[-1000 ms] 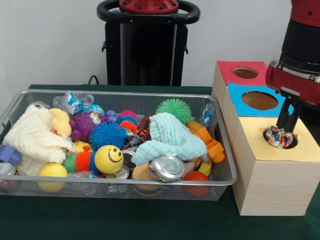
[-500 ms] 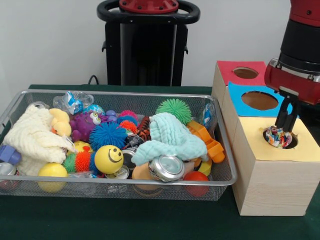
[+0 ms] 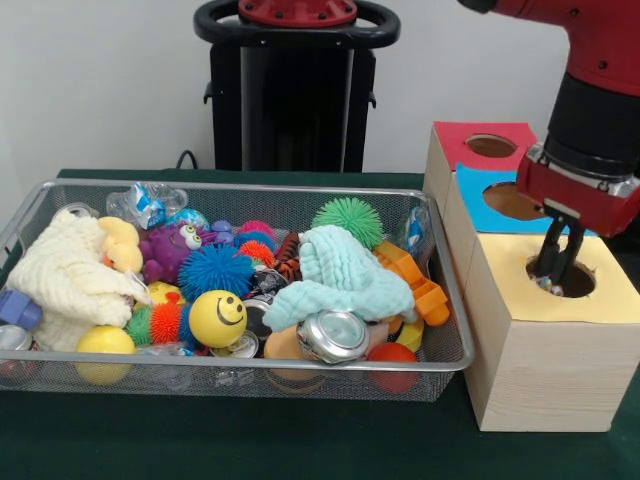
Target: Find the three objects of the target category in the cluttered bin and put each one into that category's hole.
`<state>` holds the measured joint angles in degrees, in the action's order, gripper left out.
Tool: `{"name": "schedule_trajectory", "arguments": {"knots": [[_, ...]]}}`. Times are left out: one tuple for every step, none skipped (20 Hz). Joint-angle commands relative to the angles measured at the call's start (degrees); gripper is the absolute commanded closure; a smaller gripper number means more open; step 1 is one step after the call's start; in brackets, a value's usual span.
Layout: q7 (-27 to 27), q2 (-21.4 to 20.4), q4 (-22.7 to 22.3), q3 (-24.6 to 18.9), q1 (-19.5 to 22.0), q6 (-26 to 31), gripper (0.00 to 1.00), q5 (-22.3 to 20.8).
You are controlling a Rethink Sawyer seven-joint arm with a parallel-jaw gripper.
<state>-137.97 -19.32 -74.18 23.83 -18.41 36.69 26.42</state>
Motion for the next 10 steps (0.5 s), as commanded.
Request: {"name": "schedule_trajectory", "arguments": {"knots": [[-13.82,5.90,0.77,-3.75,1.93,-4.92,1.00,2.29],[-13.69,6.16,0.85,-3.76,1.98,-5.21,1.00,2.32],[-13.57,6.43,0.93,-3.78,2.03,-5.51,1.00,2.35],[-13.46,6.57,0.98,-3.80,2.06,-5.62,1.00,2.39],[-13.28,6.50,0.79,-3.87,2.15,-5.77,1.00,2.44],[-13.07,6.26,0.60,-3.96,2.19,-5.65,1.00,2.49],[-12.92,5.95,0.31,-4.02,2.22,-5.52,1.00,2.52],[-12.76,5.29,-0.08,-4.02,2.16,-4.89,1.00,2.59],[-12.61,4.69,-0.50,-3.98,2.11,-4.51,1.00,2.64],[-12.52,3.75,-0.95,-3.81,1.93,-3.54,1.00,2.65]]}}
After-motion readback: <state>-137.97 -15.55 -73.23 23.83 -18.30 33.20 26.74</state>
